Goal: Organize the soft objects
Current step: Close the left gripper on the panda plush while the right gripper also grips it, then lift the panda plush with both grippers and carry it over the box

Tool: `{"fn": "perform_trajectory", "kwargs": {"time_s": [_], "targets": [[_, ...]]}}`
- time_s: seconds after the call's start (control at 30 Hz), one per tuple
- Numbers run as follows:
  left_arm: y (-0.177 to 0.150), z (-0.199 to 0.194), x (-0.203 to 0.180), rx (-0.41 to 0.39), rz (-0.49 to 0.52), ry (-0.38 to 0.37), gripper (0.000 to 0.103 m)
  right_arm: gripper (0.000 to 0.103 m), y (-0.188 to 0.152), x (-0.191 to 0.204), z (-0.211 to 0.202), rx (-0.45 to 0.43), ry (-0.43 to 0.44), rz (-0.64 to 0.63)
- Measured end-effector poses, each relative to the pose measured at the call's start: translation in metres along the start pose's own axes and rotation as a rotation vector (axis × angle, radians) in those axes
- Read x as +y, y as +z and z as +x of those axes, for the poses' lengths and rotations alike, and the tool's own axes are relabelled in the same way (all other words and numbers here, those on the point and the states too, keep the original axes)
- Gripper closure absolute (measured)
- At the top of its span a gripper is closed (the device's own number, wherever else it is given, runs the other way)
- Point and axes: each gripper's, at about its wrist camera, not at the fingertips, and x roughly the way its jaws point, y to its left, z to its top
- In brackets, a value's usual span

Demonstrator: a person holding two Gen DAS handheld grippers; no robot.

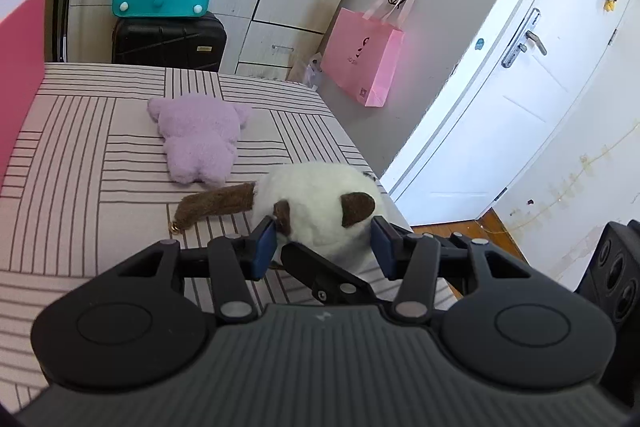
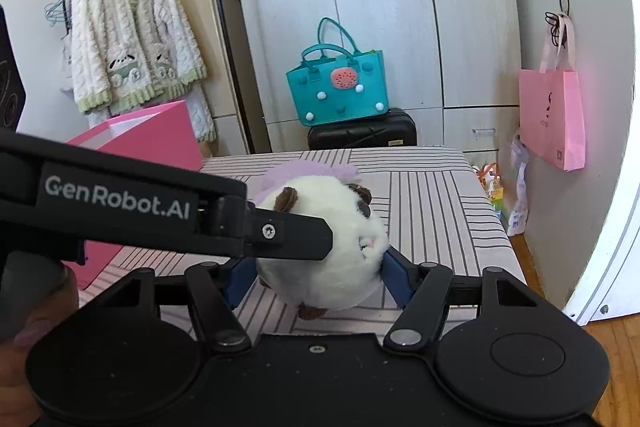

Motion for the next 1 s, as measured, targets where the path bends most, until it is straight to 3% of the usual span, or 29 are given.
{"fn": "perform_trajectory", "kwargs": {"time_s": [0.3,0.5,0.8,1.0], "targets": [[-0.005,-0.038,-0.002,-0.007,-0.023,-0.020,0.054,0.034,0.004,0.014,-0.031,0.017,0.051,-0.027],[-0.004,-0.067,-0.002,-0.009,-0.032,-0.014,0.054,0.035,0.018,0.025,-0.050,0.047,0.128,-0.075],[-0.001,-0.100,0.004,-0.027,-0.019,0.019,0.054,0.035,0.033,0.055,-0.064,0.066,0.171,-0.159],[-0.006,-0.130,0.021,-0.079,-0.042,0.024,0.054,0.036,0.039,0.078,-0.070,0.065,0.210,-0.232]]}}
